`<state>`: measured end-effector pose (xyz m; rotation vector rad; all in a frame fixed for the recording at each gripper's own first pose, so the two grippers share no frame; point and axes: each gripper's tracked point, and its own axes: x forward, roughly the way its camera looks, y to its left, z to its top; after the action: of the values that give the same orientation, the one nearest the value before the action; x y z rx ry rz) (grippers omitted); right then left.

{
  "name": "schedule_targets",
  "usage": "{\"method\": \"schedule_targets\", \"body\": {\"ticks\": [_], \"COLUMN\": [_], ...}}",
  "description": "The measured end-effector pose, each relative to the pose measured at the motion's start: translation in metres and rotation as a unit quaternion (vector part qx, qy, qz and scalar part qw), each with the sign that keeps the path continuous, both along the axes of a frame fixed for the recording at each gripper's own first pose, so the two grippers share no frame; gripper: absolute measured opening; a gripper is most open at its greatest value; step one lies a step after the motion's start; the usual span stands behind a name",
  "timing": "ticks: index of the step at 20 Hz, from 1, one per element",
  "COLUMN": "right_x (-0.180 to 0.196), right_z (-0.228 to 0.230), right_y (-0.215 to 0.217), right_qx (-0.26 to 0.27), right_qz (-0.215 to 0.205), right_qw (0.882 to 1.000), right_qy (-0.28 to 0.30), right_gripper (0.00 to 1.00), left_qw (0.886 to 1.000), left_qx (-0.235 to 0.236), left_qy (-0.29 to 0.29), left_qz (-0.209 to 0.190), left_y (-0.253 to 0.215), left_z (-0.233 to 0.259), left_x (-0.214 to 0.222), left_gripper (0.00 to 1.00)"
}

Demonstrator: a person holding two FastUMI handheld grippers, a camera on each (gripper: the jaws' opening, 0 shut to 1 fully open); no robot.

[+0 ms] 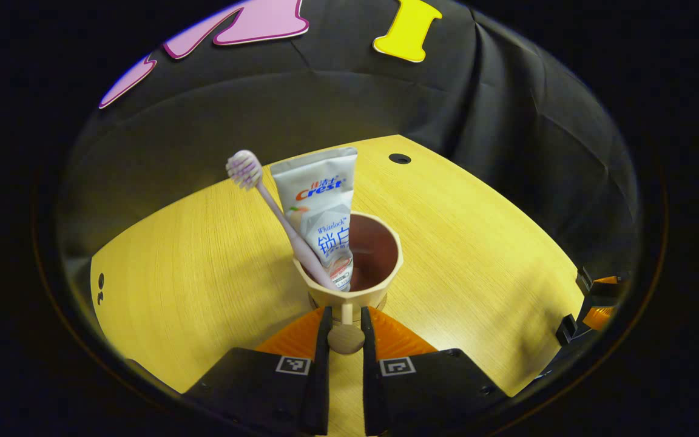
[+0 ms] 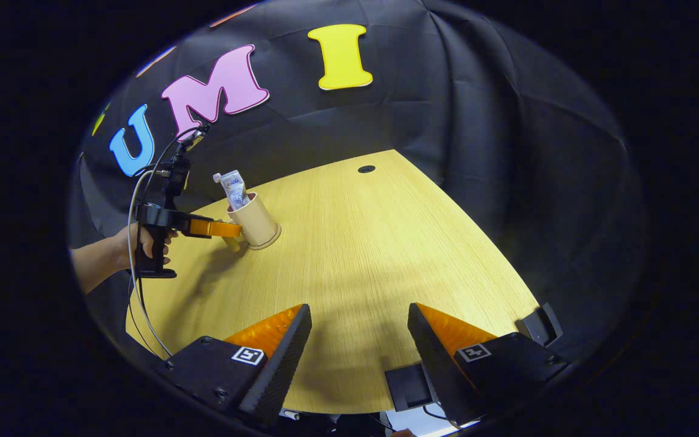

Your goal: Put the toothbrush and toothpaste on the desktop into the cup, then pick up the cup and place it on the coaster on the desktop.

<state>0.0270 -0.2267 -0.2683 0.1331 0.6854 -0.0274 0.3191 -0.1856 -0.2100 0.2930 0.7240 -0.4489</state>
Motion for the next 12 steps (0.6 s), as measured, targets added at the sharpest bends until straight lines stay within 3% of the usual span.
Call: {"method": "schedule_targets", "body": {"ticks": [5, 9, 12], "right_x": [0.007, 0.011, 0.014], "right_z": [0.006, 0.017, 0.029], "right_y": [0.009, 0.02, 0.031], "right_qx": [0.001, 0.0, 0.004], "right_qz": [0.011, 0.024, 0.033], "right_qw": [1.0, 0.999, 0.999], "right_qy": [-0.008, -0.021, -0.032], "right_gripper": [0.98, 0.98, 0.98], "left_qw": [1.0, 0.996, 0.986], "left_qx": [-0.013, -0.029, -0.051], "left_qy": [-0.026, -0.086, -0.157], "left_qz": [0.007, 0.021, 0.039], "left_y": [0.006, 0.021, 0.039], "left_z": [0.023, 0.059, 0.101], "left_x": [-0.005, -0.023, -0.053], "left_gripper": [0.51, 0.93, 0.98]}}
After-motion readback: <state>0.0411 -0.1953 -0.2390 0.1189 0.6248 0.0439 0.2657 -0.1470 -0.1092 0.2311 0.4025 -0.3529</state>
